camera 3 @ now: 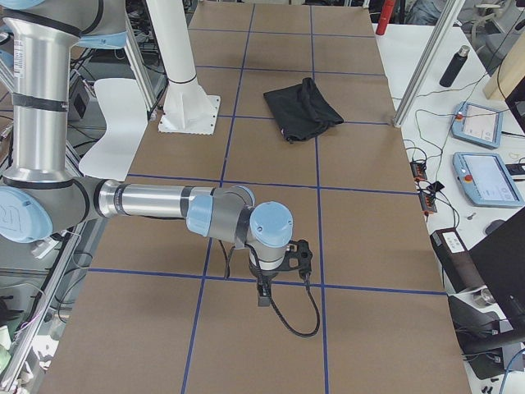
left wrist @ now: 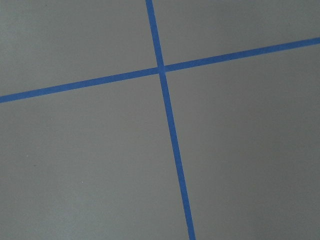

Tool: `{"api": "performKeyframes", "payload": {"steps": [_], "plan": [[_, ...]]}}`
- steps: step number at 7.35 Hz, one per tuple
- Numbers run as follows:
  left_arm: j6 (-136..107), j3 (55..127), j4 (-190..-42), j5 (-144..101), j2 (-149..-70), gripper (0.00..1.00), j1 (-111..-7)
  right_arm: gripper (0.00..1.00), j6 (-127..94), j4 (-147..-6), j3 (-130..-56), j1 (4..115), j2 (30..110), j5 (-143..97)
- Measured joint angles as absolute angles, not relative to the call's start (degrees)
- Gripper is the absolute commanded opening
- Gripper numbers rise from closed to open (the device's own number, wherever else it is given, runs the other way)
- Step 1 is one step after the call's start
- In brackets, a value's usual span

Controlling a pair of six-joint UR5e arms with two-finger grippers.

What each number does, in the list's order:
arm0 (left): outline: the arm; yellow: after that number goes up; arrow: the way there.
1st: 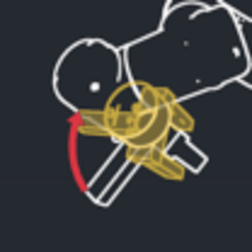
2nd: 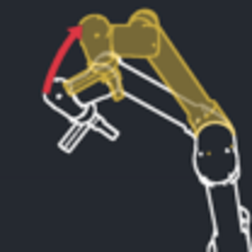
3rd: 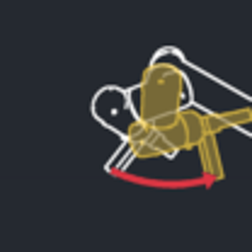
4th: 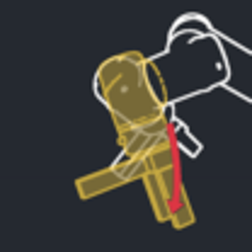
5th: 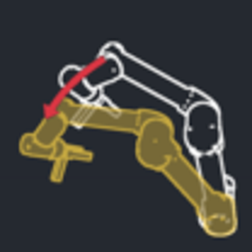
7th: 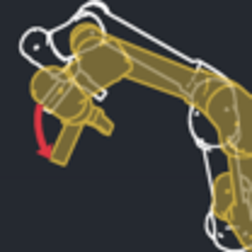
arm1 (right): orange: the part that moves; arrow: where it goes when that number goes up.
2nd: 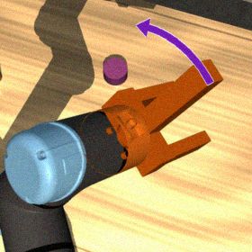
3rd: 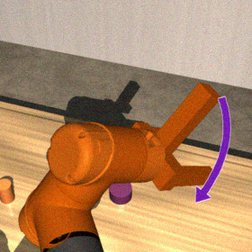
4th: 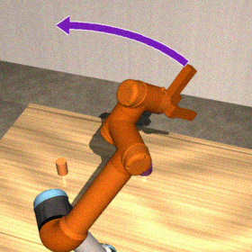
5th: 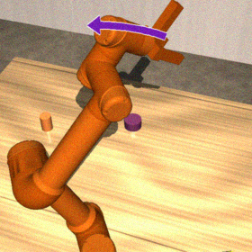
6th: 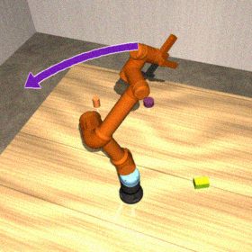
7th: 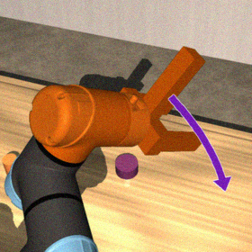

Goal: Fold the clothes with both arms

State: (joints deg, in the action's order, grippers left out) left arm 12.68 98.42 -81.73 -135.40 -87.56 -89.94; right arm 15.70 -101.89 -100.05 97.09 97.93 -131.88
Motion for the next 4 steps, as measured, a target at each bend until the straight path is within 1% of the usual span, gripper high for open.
{"api": "performKeyframes", "payload": {"steps": [4], "plan": [[12.64,98.99,-81.74,-135.32,-87.35,1.00,-89.94,1.00,4.06,-92.35,-101.64,92.11,97.82,-131.47]]}}
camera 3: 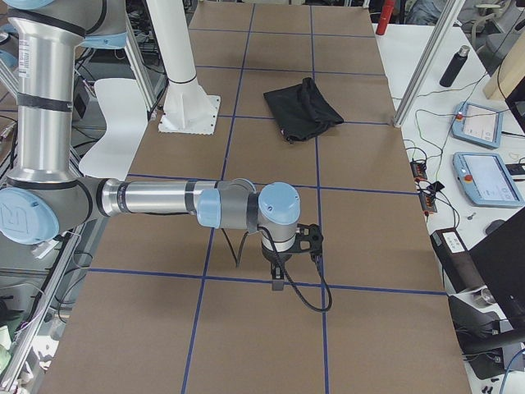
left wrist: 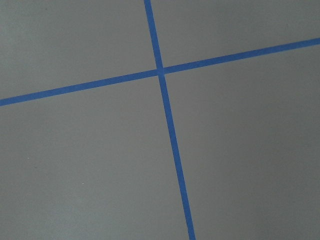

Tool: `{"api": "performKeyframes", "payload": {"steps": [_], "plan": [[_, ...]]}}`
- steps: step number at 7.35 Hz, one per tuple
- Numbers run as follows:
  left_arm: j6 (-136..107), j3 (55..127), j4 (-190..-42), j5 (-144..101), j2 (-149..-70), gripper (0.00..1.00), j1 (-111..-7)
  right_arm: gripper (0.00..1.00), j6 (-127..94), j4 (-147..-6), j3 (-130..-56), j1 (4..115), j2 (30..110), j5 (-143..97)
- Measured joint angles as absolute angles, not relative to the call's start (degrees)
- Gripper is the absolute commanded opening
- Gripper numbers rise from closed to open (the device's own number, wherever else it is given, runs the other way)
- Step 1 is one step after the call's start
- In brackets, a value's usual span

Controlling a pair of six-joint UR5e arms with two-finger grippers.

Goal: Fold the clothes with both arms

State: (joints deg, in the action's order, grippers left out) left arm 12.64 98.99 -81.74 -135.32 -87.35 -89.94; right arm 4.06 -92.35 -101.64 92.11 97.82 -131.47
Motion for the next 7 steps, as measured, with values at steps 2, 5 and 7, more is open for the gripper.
{"api": "performKeyframes", "payload": {"steps": [2,5,7], "plan": [[12.58,99.14,-81.74,-135.35,-87.31,1.00,-89.93,1.00,2.73,-90.17,-101.66,90.85,98.30,-131.60],[12.57,99.96,-81.74,-135.35,-87.15,1.00,-89.98,1.00,2.50,-89.76,-101.61,90.56,98.69,-131.88],[12.57,100.26,-81.74,-135.35,-87.00,1.00,-89.99,1.00,2.46,-89.74,-101.60,90.53,98.79,-131.99]]}}
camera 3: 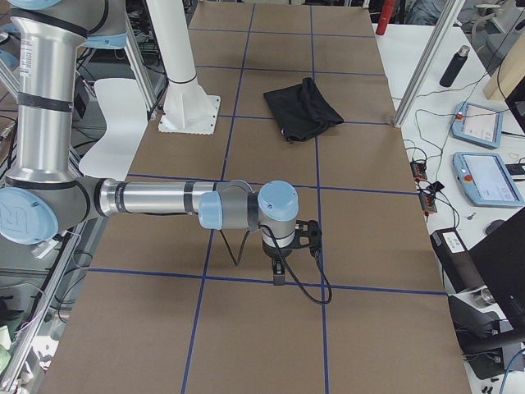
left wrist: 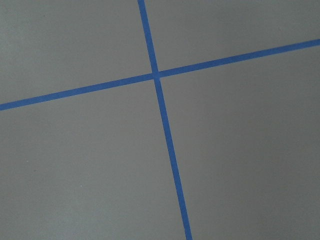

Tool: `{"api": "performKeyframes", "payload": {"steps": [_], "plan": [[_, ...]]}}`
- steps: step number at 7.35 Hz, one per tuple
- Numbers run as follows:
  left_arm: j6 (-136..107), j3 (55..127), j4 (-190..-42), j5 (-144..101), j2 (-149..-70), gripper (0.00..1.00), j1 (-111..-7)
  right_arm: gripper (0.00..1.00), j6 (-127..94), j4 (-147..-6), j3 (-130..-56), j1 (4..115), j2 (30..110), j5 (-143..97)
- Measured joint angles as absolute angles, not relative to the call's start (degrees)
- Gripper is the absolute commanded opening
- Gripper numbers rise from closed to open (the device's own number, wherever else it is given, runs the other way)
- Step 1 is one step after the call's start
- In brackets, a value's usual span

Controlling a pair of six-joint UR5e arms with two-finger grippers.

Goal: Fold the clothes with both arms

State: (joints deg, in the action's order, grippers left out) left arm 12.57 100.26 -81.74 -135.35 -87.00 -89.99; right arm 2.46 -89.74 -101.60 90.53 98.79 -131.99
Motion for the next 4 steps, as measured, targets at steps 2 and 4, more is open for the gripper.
{"api": "performKeyframes", "payload": {"steps": [2,4], "plan": [[12.57,100.53,-81.74,-135.35,-86.85,1.00,-90.00,1.00,2.46,-89.74,-101.60,90.50,99.04,-132.01],[12.57,100.61,-81.72,-135.33,-86.70,1.00,-90.00,1.00,2.44,-89.75,-101.58,90.51,99.24,-132.03]]}}
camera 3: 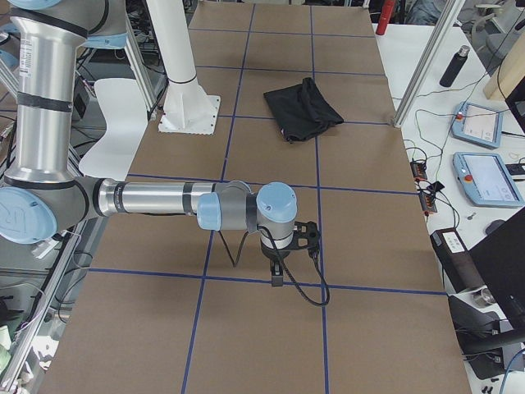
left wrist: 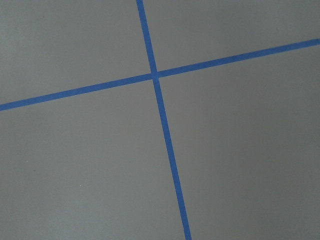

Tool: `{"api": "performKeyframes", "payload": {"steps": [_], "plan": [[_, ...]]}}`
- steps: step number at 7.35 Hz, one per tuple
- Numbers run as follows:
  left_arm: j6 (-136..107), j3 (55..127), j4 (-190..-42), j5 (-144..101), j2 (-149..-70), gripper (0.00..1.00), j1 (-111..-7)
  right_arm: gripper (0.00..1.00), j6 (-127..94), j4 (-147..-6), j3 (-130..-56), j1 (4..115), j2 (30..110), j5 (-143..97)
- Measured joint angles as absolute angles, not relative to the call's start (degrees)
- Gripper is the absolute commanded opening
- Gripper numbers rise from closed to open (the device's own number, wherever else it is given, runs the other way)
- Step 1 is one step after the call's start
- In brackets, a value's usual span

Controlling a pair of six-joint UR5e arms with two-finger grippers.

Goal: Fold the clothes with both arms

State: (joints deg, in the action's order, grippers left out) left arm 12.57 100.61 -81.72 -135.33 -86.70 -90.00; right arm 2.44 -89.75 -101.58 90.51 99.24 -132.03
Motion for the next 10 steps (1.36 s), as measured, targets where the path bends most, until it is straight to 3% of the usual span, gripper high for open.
{"api": "performKeyframes", "payload": {"steps": [10], "plan": [[12.57,100.65,-81.74,-135.34,-86.66,1.00,-89.99,1.00,2.25,-89.76,-101.59,90.46,99.40,-133.83]]}}
